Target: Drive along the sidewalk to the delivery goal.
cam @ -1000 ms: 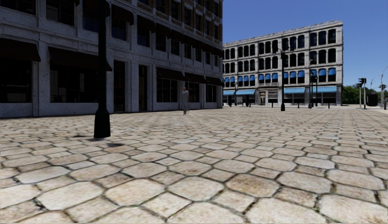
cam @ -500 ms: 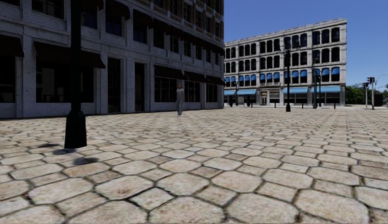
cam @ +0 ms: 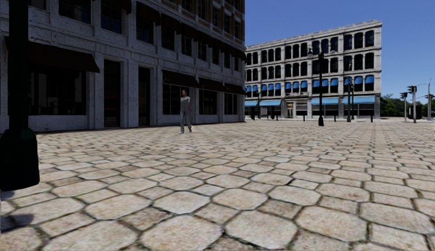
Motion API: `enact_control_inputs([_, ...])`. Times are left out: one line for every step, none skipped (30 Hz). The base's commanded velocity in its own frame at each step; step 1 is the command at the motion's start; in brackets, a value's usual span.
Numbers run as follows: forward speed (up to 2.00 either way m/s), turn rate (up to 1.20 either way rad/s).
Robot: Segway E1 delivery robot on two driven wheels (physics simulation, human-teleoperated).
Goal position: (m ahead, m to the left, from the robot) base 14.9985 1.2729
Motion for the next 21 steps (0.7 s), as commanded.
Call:
enact_control_inputs([2.00, -0.25])
enact_control_inputs([2.00, -0.25])
enact_control_inputs([2.00, -0.25])
enact_control_inputs([2.00, -0.25])
enact_control_inputs([2.00, -0.24])
enact_control_inputs([2.00, -0.06])
enact_control_inputs([2.00, 0.00])
enact_control_inputs([2.00, 0.00])
enact_control_inputs([2.00, 0.00])
enact_control_inputs([2.00, 0.00])
enact_control_inputs([2.00, 0.00])
enact_control_inputs([2.00, 0.00])
enact_control_inputs([2.00, 0.00])
enact_control_inputs([2.00, 0.00])
enact_control_inputs([2.00, 0.00])
enact_control_inputs([2.00, 0.00])
enact_control_inputs([2.00, 0.00])
enact_control_inputs([2.00, 0.00])
enact_control_inputs([2.00, 0.00])
enact_control_inputs([2.00, 0.00])
enact_control_inputs([2.00, 0.00])
